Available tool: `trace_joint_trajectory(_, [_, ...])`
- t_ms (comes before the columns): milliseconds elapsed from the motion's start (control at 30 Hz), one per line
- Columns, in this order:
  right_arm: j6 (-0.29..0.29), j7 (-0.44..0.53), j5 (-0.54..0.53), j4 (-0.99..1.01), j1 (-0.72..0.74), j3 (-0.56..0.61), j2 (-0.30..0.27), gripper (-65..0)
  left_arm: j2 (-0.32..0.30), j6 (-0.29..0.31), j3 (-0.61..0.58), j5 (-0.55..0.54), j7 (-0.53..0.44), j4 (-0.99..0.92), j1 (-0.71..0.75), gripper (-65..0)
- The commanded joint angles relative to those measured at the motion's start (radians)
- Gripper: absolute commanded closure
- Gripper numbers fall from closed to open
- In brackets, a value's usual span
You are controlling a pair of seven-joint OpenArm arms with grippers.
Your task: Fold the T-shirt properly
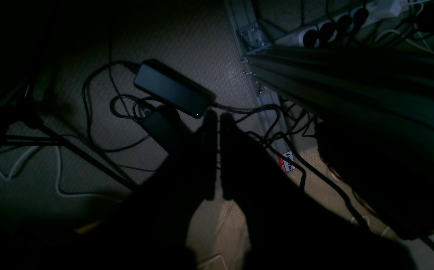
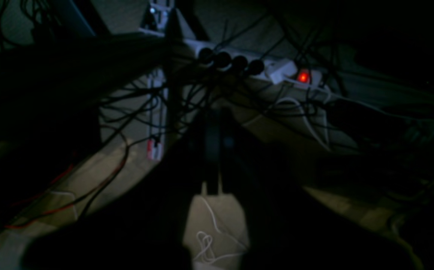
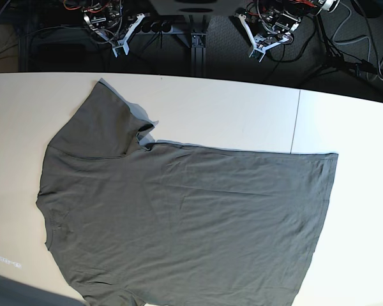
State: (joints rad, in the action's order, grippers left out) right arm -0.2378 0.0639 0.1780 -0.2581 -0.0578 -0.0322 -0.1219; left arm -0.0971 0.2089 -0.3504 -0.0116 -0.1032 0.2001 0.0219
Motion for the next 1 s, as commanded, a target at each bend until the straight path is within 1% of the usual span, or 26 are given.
trace_joint_trajectory(0, [0.051, 0.012, 0.001, -0.007, 0.002, 0.001, -0.008, 0.0, -0.003, -0.014, -0.001, 0.001, -0.013, 0.005, -0.002, -1.5])
trace_joint_trajectory(667, [0.046, 0.011, -0.002, -0.008, -0.001, 0.001, -0.008, 0.0, -0.003, -0.014, -0.001, 0.002, -0.013, 0.005, 0.001, -1.5])
trace_joint_trajectory(733, [0.024, 0.011, -0.002, -0.008, -0.001, 0.001, -0.008, 0.0, -0.003, -0.014, -0.001, 0.002, -0.013, 0.005, 0.001, -1.5])
trace_joint_trajectory(833, [-0.034, 0.011, -0.002, -0.008, -0.002, 0.001, -0.008, 0.0, -0.008, -0.014, -0.001, 0.002, -0.013, 0.005, 0.003, -1.5])
trace_joint_trajectory(867, [-0.045, 0.011, -0.002, -0.008, -0.004, 0.001, -0.008, 0.0, -0.01, -0.014, -0.001, 0.001, -0.013, 0.005, 0.008, -1.5])
trace_joint_trajectory(967, [-0.051, 0.007, -0.002, -0.008, -0.007, 0.001, -0.01, 0.0, -0.022, -0.014, -0.001, 0.002, -0.013, 0.005, 0.023, -1.5])
